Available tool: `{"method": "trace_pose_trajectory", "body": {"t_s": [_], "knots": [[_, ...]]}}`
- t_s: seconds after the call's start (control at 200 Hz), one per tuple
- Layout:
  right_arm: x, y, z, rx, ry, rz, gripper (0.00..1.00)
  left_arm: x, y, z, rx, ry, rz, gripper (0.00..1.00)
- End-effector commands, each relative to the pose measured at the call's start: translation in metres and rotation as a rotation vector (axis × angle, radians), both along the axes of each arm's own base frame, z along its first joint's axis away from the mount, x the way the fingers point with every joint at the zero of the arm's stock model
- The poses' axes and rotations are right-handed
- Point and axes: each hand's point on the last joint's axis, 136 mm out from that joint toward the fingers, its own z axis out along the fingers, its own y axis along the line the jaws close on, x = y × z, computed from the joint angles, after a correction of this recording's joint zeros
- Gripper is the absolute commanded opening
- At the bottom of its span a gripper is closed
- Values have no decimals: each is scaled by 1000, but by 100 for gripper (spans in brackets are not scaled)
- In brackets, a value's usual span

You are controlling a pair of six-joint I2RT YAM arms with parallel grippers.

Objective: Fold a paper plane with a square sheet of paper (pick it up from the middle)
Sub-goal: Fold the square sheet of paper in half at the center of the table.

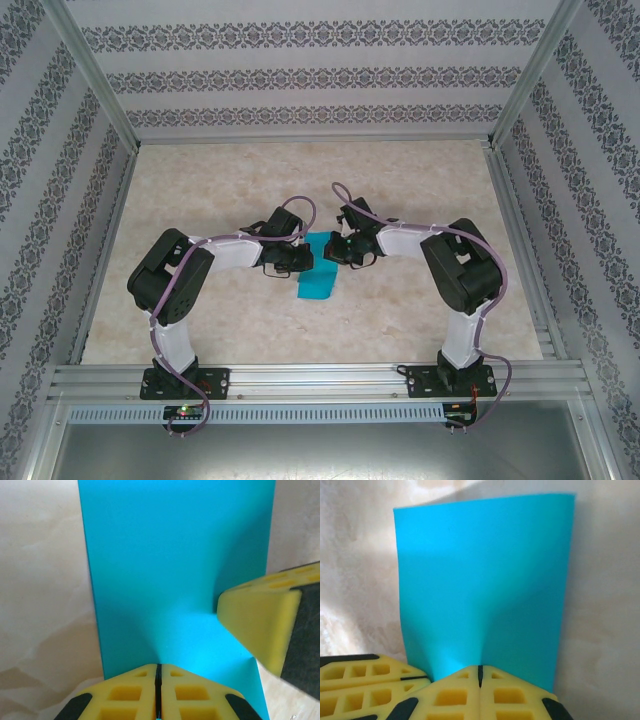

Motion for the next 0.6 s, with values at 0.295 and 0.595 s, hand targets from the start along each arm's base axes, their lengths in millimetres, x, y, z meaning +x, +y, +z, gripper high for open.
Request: {"method": "trace_pose_trajectory", "body": {"t_s": [0.295, 0.595], "knots": [[16, -45, -9, -45, -73, -96, 2, -44, 47, -61, 258, 163, -13, 11], [25, -22, 32, 15, -160, -50, 2, -44, 47, -61, 260, 165, -21, 11]]}}
